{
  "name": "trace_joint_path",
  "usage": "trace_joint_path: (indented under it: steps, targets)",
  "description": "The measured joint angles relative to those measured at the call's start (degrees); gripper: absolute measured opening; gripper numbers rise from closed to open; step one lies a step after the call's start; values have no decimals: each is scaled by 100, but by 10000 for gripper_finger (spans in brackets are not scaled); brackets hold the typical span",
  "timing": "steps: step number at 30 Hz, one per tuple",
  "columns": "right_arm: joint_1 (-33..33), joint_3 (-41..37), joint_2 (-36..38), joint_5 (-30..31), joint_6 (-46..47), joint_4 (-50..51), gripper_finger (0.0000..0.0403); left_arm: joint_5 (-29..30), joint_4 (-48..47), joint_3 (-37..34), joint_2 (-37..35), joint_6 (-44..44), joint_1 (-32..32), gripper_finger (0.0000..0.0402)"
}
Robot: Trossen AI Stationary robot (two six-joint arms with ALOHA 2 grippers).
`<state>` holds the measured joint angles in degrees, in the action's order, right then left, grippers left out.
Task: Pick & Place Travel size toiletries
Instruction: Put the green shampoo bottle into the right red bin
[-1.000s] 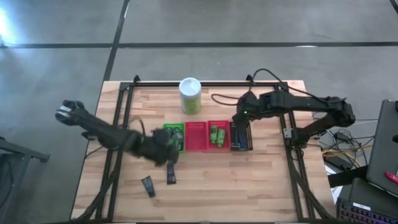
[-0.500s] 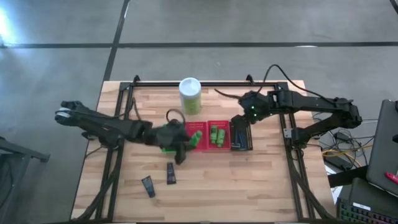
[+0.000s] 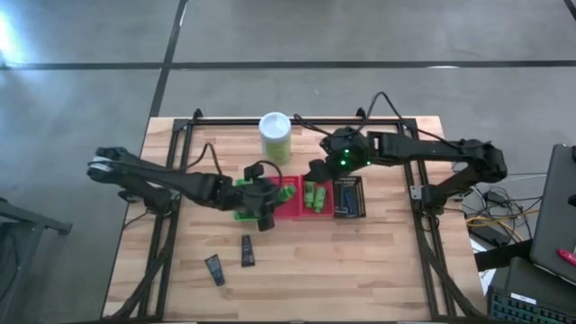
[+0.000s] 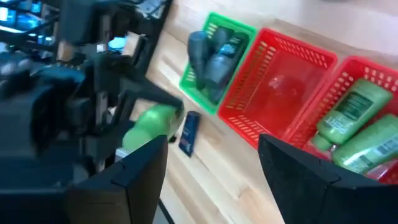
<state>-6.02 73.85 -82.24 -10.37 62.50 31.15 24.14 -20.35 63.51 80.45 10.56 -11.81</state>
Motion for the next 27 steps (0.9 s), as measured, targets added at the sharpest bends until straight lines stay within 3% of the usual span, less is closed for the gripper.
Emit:
trace_joint_path:
  steps: [16,27]
  targets:
    - [499,694,-824,133,371,-26,283,-24,40,186,190,-196,82,165]
    - [503,852,-929,167,330,-9,242,-214,73,236,187,-144,72,165]
